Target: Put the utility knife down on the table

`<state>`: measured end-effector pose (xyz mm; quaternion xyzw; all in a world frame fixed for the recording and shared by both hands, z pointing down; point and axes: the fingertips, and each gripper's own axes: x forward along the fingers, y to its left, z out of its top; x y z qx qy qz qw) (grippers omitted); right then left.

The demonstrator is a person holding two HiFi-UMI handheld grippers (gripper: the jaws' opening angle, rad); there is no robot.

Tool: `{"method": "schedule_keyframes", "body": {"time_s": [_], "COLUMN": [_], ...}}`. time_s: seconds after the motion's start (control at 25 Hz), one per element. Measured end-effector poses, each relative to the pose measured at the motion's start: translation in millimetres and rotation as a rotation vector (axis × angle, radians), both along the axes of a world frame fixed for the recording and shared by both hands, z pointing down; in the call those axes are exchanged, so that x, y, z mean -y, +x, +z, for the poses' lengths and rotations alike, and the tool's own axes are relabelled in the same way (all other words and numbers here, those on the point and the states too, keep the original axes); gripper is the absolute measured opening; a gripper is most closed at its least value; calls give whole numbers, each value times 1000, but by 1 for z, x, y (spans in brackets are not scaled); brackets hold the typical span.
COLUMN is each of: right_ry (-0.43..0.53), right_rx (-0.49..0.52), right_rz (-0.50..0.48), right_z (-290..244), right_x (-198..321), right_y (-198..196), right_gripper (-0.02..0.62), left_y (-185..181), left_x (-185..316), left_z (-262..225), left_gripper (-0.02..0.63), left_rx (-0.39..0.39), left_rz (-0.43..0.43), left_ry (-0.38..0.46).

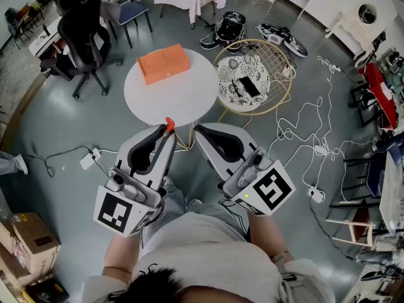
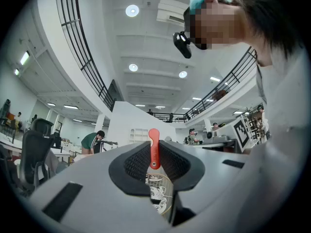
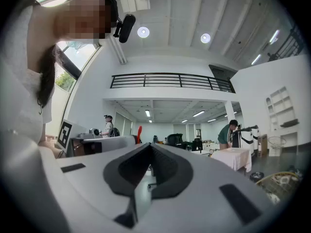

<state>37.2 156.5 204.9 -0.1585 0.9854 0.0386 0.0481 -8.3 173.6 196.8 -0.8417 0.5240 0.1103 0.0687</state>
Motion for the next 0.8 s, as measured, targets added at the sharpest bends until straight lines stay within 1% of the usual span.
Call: {"method": "schedule_keyframes", "body": {"time_s": [0.24,0.48,0.64,0.8], "right_ry": [9,7,-25,-46], "right_rx": [-4,-6,24,40], "right_rz": [5,16,33,73], "right_z": [3,3,4,3], "right_x": [-2,9,22,41], "right_y": [1,-6,-11,-18], "right_gripper": [9,8,9,9], "left_y": [0,-6,-17,-30], "left_x": [-1,11,25,43], "left_z": [4,4,8,8], "left_gripper": [57,57,57,57], "left_rx": [-1,-8,-14,-11], "left_rz": [7,22,37,63], "left_ry": [3,4,-10,-11]}}
